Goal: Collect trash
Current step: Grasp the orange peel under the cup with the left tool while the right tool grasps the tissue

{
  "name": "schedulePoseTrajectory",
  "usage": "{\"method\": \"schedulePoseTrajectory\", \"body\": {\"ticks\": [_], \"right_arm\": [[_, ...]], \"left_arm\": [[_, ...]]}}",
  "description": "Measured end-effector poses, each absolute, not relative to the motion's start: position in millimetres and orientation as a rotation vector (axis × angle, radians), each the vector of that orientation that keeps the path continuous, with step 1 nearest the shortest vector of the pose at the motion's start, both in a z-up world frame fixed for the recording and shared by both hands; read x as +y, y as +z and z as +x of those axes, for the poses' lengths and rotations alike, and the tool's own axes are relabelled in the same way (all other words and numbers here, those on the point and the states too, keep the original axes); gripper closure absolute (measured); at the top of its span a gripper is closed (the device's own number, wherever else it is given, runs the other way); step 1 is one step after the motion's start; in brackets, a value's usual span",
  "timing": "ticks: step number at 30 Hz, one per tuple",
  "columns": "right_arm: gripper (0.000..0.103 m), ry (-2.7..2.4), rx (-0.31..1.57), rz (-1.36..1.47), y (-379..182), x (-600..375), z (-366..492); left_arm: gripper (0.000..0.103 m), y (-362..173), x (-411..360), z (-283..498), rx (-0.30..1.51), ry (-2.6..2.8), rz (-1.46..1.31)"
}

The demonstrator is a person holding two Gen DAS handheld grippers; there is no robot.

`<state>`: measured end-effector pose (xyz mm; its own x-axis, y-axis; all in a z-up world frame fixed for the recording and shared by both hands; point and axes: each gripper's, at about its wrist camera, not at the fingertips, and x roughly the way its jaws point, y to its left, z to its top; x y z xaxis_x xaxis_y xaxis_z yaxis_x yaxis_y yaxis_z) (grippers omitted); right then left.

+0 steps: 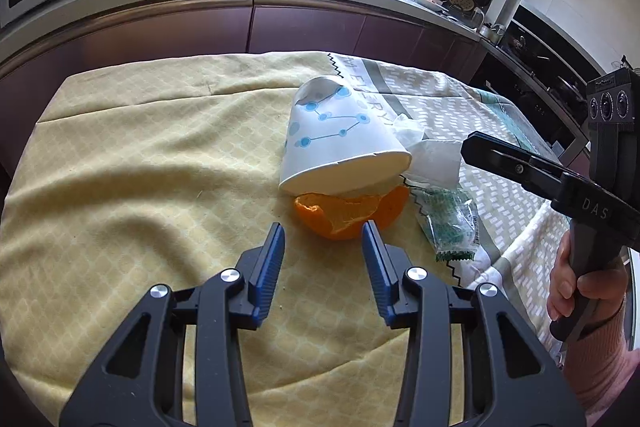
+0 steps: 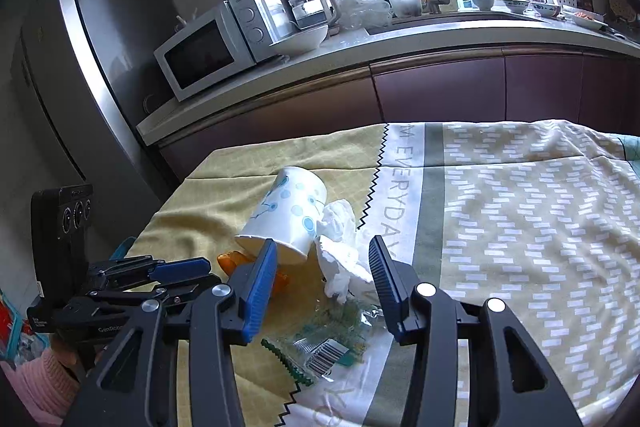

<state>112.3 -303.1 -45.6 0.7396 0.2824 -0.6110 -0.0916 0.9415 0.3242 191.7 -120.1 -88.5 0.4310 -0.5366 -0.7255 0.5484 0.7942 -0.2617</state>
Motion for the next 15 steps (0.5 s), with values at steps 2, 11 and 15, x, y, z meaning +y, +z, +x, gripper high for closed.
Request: {"method": "schedulePoseTrajectory", "body": {"ticks": [2,11,15], "right_arm": [[0.058,0.211,0.721,0.277,-49.0,-302.8,116.1],[0.058,0.226,0.752,0.281,-60.7,-304.1,126.8],[0.065,0.234,0.756,0.286,-62.5,-304.7,128.7]], "left_arm": [[0.064,-91.8,-123.2,196.4,0.914,-0.678,0.011],[0.077,-98.9,-129.0,208.4,0.951,-0.692,-0.022],[0.082,-98.1,-131.1,207.6,0.953,-0.698,-0.021]]}}
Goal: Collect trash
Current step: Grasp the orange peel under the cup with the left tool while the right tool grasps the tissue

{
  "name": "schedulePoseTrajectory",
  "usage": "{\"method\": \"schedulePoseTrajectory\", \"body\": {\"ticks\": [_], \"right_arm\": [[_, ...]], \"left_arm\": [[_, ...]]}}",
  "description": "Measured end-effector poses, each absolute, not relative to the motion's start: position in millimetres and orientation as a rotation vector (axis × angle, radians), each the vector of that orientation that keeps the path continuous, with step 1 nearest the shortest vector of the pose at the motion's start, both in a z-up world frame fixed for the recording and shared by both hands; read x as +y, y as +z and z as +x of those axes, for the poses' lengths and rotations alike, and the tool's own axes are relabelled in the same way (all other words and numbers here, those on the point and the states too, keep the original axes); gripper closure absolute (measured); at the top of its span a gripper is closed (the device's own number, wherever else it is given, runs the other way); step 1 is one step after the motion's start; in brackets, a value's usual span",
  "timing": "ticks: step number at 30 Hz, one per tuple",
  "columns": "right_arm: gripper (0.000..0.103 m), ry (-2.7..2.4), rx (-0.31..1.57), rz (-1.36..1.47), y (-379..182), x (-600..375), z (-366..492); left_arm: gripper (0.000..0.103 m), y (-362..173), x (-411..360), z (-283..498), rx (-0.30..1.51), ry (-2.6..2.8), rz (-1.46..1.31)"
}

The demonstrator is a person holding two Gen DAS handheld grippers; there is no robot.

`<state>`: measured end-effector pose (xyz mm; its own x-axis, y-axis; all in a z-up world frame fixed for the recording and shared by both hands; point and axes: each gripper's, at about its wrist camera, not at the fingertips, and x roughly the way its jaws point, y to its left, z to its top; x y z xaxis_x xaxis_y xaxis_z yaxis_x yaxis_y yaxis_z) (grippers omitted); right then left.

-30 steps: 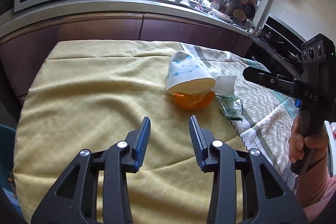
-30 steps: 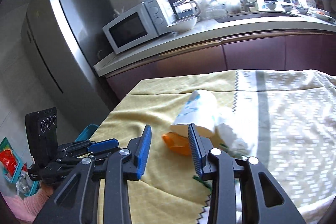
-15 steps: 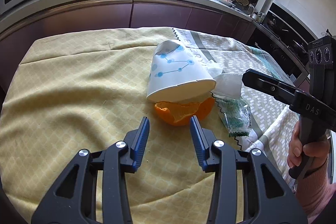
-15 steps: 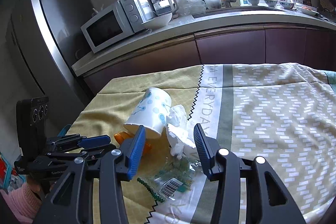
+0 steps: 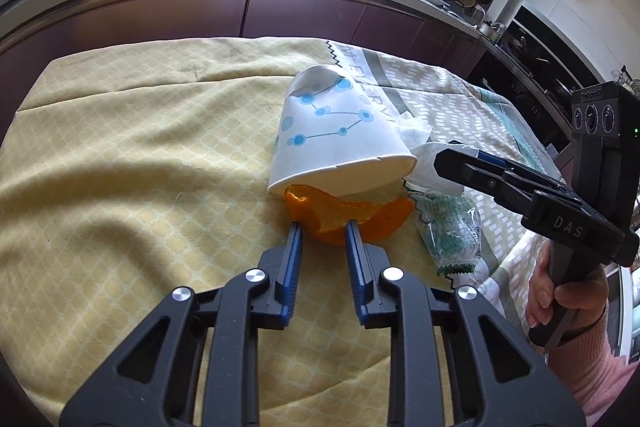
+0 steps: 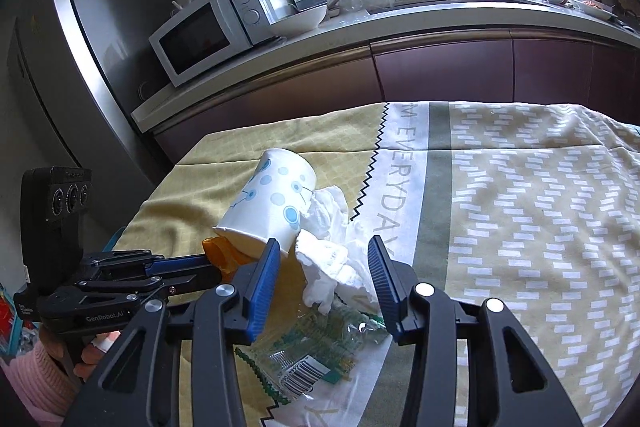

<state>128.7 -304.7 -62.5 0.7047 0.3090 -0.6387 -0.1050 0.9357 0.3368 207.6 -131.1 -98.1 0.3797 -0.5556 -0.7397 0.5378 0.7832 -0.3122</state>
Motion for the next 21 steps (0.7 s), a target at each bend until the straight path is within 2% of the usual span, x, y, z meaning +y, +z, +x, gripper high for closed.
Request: {"method": "schedulePoseTrajectory", "body": {"ticks": [4,8,13,16,21], "right_arm": [[0.078,0.237,0.757,0.296,-62.5,-307.0,128.1],[0.085,0.236,0.752,0.314,-62.7,-311.8,127.2],[0.094,0.236,0.750,0.323,-64.1,-315.6,126.5],[0.096,0.238,0.746,0.327,-63.0,-315.6,127.0],[0.099,0.244,0.734,0.344,-61.7,-319.6,126.0]], "left_arm": [[0.083,-97.5,-132.8,207.7,0.955,-0.703,-0.023],[0.065,-99.0,-133.7,210.5,0.960,-0.687,-0.021],[0.064,-98.1,-135.4,211.9,0.956,-0.688,-0.009],[0.067,-97.6,-139.0,212.7,0.959,-0.704,-0.007],[0.083,-95.7,-141.1,210.1,0.955,-0.715,-0.012]]}}
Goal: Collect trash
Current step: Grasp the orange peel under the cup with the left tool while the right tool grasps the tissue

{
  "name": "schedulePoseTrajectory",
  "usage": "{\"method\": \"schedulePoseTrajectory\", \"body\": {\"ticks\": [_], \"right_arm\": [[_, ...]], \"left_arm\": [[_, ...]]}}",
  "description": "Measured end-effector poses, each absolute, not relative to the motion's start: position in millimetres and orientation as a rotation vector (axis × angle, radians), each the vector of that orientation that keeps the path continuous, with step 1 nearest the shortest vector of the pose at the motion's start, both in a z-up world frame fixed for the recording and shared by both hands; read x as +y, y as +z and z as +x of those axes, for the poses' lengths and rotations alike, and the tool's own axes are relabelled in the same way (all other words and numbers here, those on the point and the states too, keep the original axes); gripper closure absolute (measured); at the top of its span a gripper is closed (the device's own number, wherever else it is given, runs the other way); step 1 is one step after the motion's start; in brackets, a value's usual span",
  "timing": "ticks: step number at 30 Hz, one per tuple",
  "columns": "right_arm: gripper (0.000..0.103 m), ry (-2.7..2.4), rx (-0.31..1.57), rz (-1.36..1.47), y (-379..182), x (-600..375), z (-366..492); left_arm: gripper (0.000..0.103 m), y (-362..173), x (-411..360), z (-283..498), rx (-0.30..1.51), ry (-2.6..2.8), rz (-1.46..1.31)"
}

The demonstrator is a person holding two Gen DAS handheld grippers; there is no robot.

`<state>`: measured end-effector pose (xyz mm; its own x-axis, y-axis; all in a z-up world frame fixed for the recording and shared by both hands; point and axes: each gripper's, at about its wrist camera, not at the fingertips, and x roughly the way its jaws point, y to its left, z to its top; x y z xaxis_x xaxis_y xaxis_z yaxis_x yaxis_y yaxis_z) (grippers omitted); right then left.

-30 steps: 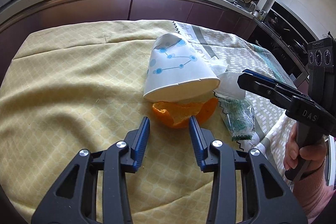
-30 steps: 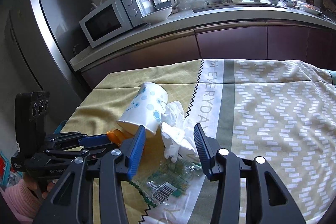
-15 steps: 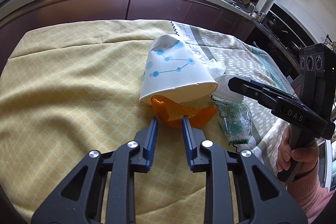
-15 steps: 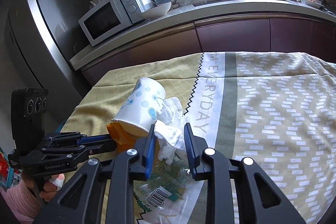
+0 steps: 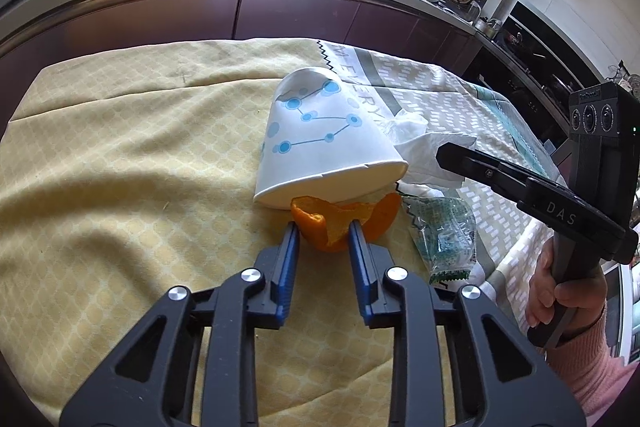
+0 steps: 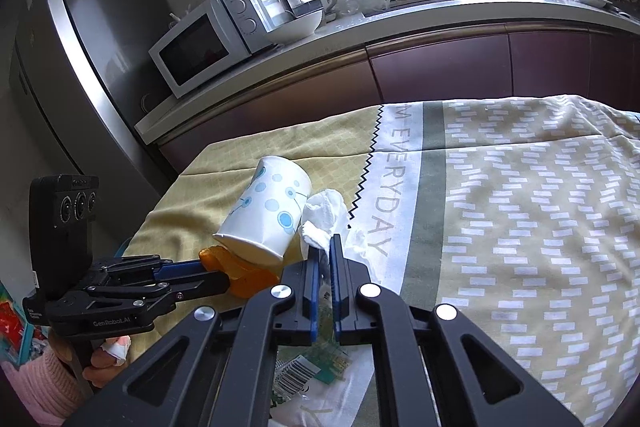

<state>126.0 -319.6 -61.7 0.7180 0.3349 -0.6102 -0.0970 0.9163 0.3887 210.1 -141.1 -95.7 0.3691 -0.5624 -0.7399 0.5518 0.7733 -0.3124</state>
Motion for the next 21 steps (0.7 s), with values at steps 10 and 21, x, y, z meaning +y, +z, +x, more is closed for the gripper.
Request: {"method": "schedulePoseTrajectory", "body": {"ticks": [10,21], "right_arm": [[0.100,0.239,0.692,0.384,-51.8,-331.2,116.0],[0.100,0.231,0.629,0.413,-33.7,-336.7,96.2]], "left_arm": [[0.093,-90.9,-136.6,197.9,0.942,-0.727,-0.031],[0.093,-72.0,-107.6,172.0,0.880,-0.689,-0.029]]}}
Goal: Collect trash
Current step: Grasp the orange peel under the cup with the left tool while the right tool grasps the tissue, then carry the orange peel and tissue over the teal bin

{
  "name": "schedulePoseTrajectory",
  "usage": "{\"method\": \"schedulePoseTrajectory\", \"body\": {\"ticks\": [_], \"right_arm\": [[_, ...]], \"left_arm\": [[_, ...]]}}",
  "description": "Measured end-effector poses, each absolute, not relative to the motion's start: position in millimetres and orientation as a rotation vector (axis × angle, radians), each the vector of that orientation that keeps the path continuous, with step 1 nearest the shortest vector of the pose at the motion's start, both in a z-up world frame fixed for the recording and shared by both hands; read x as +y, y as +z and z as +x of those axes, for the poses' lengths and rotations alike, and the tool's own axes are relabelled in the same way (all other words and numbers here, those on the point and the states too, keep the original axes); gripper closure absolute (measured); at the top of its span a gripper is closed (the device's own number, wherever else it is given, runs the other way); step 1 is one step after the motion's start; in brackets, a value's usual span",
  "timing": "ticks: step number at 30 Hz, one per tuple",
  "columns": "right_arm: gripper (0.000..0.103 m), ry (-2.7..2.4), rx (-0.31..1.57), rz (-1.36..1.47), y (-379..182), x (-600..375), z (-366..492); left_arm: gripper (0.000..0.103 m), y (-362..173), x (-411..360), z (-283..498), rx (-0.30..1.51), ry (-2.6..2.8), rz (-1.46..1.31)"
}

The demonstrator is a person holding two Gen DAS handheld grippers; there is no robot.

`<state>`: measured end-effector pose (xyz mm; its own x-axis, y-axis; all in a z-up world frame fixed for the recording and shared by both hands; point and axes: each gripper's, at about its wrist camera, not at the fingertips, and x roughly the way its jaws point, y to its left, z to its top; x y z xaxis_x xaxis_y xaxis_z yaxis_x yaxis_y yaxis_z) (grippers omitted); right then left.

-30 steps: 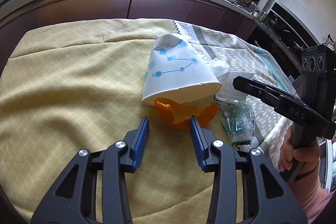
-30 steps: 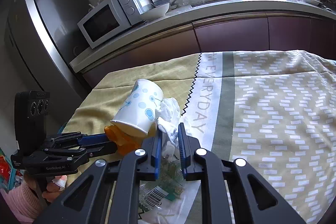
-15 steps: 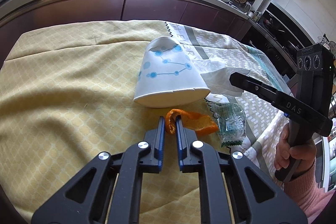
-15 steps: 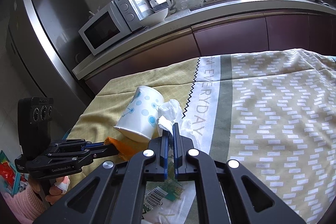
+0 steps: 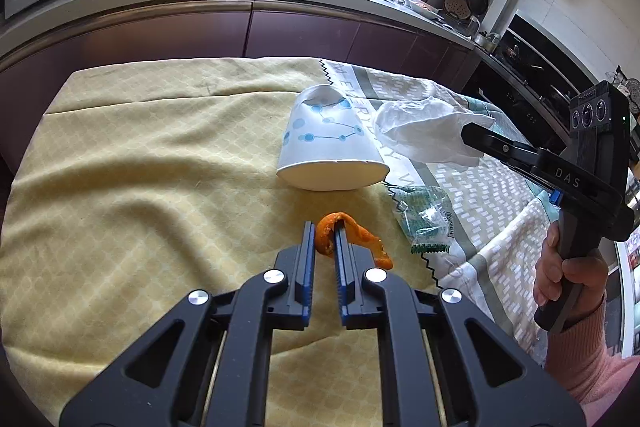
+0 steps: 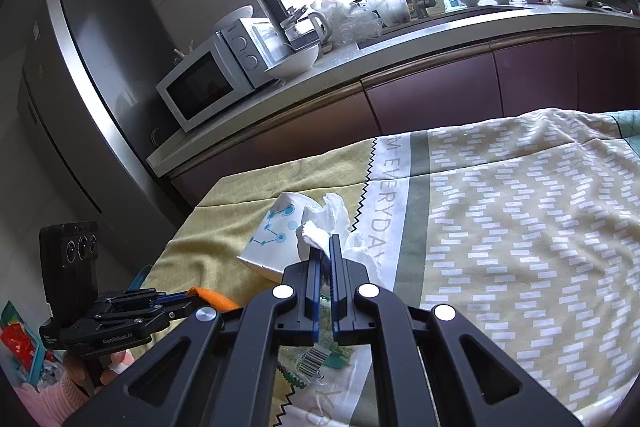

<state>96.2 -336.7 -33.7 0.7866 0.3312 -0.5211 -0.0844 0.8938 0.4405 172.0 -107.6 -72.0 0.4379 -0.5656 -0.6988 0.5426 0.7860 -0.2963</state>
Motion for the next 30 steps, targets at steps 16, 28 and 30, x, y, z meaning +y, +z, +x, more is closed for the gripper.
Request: {"method": "schedulePoseTrajectory", "body": {"ticks": [16,28,30], "right_arm": [[0.100,0.360,0.576,0.418,-11.7,-296.6,72.1],[0.100,0.480,0.615,0.418,-15.0,-250.8,74.4],[0.100,0.503,0.624,0.421,-15.8,-243.3,75.7]], "left_arm": [[0.093,-47.2,-56.9,142.6,0.806,-0.614,-0.016],[0.093,-36.2,-12.0,124.5,0.774,-0.542,-0.032],[0.093,-35.0,-2.3,122.1,0.771,-0.528,-0.039]]}}
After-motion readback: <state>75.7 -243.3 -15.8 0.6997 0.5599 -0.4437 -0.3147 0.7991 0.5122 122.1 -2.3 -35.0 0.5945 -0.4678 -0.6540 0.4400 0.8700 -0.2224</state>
